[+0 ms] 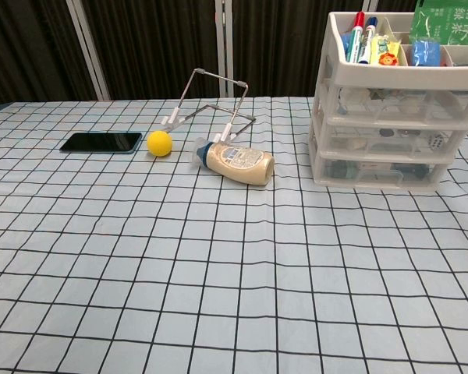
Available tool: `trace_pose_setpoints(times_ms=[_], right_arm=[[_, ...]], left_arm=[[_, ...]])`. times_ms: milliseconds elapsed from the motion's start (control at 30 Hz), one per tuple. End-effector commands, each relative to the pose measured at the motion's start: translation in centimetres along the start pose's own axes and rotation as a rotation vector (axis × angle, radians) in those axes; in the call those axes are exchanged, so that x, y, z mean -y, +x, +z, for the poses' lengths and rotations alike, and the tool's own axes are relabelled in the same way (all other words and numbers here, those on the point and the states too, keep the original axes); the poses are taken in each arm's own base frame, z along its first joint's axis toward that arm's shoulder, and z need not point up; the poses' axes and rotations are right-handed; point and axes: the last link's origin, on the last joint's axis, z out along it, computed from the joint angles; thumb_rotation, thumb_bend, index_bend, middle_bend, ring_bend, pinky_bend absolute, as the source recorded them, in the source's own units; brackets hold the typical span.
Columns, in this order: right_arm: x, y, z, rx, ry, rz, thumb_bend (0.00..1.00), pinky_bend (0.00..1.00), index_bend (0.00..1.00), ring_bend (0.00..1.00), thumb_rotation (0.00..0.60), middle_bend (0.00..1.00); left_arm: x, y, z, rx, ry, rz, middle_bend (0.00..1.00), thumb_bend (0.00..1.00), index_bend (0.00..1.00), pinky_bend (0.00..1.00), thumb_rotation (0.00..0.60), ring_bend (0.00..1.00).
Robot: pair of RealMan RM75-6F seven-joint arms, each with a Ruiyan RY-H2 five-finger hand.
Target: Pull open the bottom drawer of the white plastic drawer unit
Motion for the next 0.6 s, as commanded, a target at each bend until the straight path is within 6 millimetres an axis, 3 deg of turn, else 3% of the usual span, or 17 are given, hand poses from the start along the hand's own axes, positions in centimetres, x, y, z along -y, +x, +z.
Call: trace_pose_setpoints(times_ms=[33, 600], right_arm=[[-0.07, -0.01, 0.02, 0.002, -0.002, 0.001, 0.09, 0.0, 0.09, 0.0, 0.6, 0.0], [-0.02, 0.02, 0.14, 0.013, 0.0, 0.032, 0.09, 0.0, 0.09, 0.0, 0.6, 0.0]], left_arm=[[0.03, -0.02, 0.01, 0.004, 0.002, -0.002, 0.0, 0.0, 0.0, 0.0, 0.6, 0.0], [-0.01, -0.02, 0.1, 0.014, 0.0, 0.002, 0.0, 0.0, 0.0, 0.0, 0.6, 0.0]])
